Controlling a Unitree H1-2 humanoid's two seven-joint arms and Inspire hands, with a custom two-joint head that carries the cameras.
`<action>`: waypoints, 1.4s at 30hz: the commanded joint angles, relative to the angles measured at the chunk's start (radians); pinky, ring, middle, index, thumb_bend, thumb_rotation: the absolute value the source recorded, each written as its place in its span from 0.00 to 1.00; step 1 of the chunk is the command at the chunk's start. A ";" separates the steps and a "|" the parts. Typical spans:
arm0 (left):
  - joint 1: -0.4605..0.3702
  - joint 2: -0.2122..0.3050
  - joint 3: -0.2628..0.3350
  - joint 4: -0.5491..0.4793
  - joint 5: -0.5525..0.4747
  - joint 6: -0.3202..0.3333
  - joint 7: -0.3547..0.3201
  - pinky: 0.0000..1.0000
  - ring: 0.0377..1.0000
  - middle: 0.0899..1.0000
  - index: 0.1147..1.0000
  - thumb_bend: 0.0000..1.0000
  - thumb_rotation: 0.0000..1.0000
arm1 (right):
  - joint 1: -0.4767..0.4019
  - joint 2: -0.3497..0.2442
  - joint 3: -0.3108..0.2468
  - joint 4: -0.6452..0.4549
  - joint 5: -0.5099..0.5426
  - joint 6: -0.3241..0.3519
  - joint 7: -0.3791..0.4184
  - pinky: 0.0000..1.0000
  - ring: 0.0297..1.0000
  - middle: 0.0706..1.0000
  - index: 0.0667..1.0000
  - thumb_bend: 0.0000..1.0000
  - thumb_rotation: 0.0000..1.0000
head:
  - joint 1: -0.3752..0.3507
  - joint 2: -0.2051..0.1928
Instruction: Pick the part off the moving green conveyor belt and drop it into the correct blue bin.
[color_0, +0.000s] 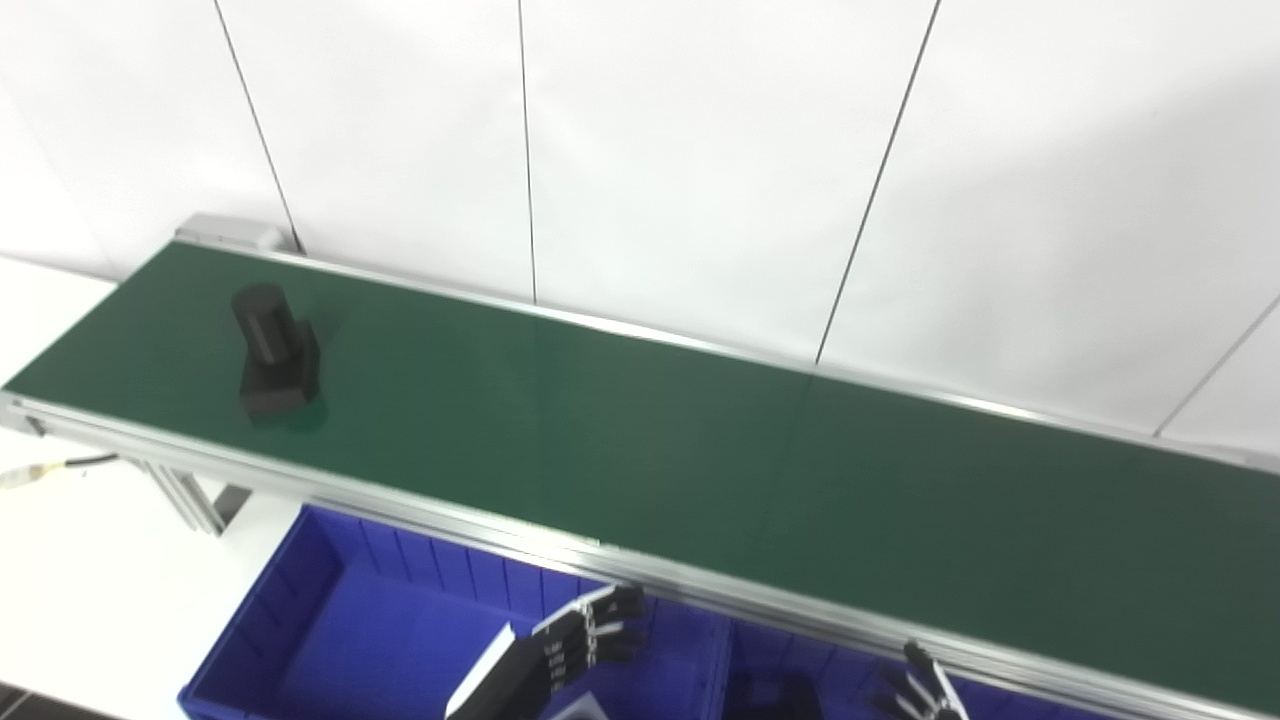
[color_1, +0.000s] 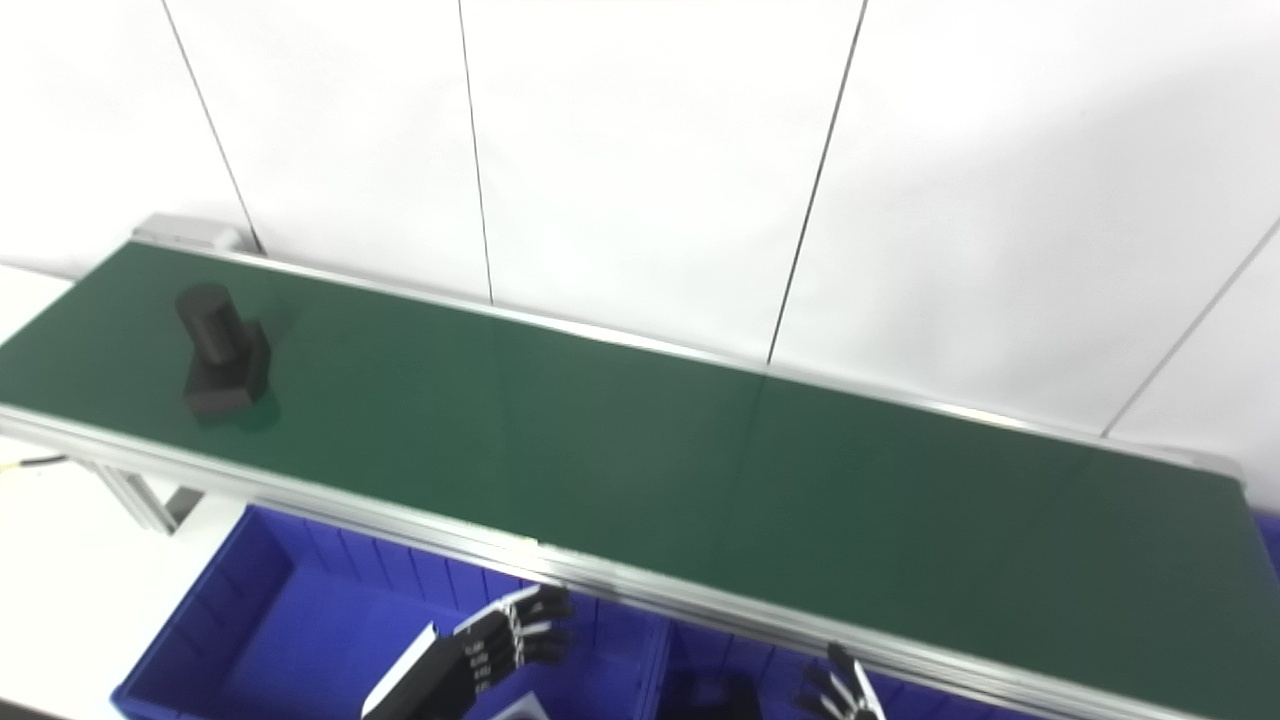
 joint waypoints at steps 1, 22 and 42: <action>-0.014 -0.005 0.002 -0.020 0.008 -0.045 0.006 0.75 0.78 0.83 0.84 0.93 0.09 | -0.007 -0.002 0.000 -0.014 0.004 -0.060 -0.002 0.72 0.78 0.83 0.93 0.88 0.17 | 0.003 -0.004; -0.024 -0.017 0.016 0.003 0.014 -0.044 -0.006 0.74 0.78 0.83 0.81 0.95 0.08 | -0.022 -0.013 0.010 0.013 0.004 -0.060 -0.015 0.71 0.78 0.84 0.93 0.88 0.14 | 0.041 -0.039; -0.031 -0.025 0.020 0.004 0.041 -0.045 0.005 0.72 0.76 0.81 0.80 0.95 0.06 | -0.031 -0.014 -0.009 0.022 0.054 -0.060 0.037 0.73 0.80 0.84 0.95 0.84 0.08 | 0.052 -0.052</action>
